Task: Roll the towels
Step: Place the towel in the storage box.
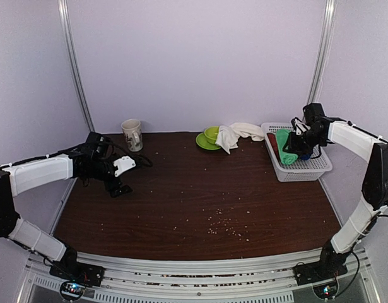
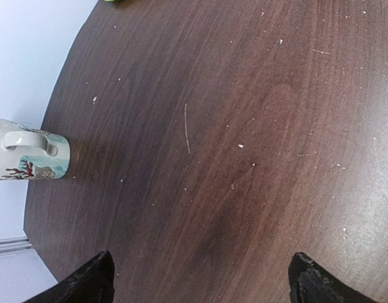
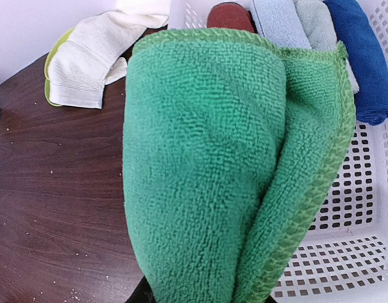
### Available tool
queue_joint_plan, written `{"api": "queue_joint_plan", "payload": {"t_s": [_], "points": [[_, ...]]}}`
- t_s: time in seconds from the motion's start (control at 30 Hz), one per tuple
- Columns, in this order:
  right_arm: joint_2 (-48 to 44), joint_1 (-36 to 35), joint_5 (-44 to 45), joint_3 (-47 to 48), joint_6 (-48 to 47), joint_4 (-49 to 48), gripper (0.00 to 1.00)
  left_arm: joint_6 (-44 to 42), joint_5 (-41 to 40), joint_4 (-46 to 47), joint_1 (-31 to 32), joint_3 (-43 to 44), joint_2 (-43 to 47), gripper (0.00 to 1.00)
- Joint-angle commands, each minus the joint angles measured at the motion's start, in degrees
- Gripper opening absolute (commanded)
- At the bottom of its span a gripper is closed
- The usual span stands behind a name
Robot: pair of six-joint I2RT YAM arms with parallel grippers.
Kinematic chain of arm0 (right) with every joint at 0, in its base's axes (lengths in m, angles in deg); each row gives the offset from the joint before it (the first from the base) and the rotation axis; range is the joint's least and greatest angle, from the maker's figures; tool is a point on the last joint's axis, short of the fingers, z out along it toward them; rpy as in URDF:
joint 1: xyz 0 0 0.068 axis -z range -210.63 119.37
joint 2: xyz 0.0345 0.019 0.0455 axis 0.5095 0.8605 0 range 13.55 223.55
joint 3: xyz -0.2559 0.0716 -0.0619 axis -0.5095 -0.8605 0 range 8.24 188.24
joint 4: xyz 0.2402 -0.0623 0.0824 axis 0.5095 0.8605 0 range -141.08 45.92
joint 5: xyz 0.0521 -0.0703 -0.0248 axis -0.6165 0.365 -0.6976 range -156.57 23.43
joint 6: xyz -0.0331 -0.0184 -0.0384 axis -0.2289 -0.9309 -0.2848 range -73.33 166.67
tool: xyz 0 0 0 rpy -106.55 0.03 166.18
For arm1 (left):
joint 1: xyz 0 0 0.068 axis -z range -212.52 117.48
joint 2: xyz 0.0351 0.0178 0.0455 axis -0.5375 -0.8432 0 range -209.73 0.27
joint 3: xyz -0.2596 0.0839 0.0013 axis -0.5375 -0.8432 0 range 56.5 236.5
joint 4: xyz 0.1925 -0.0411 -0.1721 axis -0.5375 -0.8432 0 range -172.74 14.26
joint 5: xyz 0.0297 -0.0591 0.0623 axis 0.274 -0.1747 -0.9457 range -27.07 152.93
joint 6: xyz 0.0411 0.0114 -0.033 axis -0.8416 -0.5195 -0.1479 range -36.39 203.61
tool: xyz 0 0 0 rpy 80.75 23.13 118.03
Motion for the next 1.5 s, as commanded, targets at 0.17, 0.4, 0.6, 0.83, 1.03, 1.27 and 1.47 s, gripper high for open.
{"api": "queue_joint_plan", "payload": {"t_s": [0.17,0.4,0.6,0.83,1.03,1.27,1.47], "points": [[3.4,1.4,5.8,2.9,-4.1,3.9,0.0,1.5,0.2,2.3,-0.1,-1.0,0.3,0.98],[9.9,1.8,0.4,6.9,-6.6,5.7,0.0,1.4,0.9,2.7,-0.1,-1.6,0.3,0.98],[13.2,5.0,-6.8,7.0,-7.3,6.0,0.0,1.1,1.4,2.7,0.0,-1.7,0.5,0.98],[14.9,5.7,-12.8,4.4,-8.0,6.5,0.0,1.0,1.5,3.0,0.0,-1.9,0.1,0.98],[18.8,6.9,-14.8,3.7,-8.4,6.7,0.0,0.9,1.5,2.9,-0.1,-1.9,0.2,0.98],[22.7,7.9,-12.6,3.7,-8.5,7.7,0.0,0.6,1.3,2.9,0.0,-1.9,-0.1,0.98],[25.5,8.4,-10.1,3.6,-8.4,8.5,0.0,0.3,1.1,2.9,0.0,-2.1,-1.0,0.98]]}}
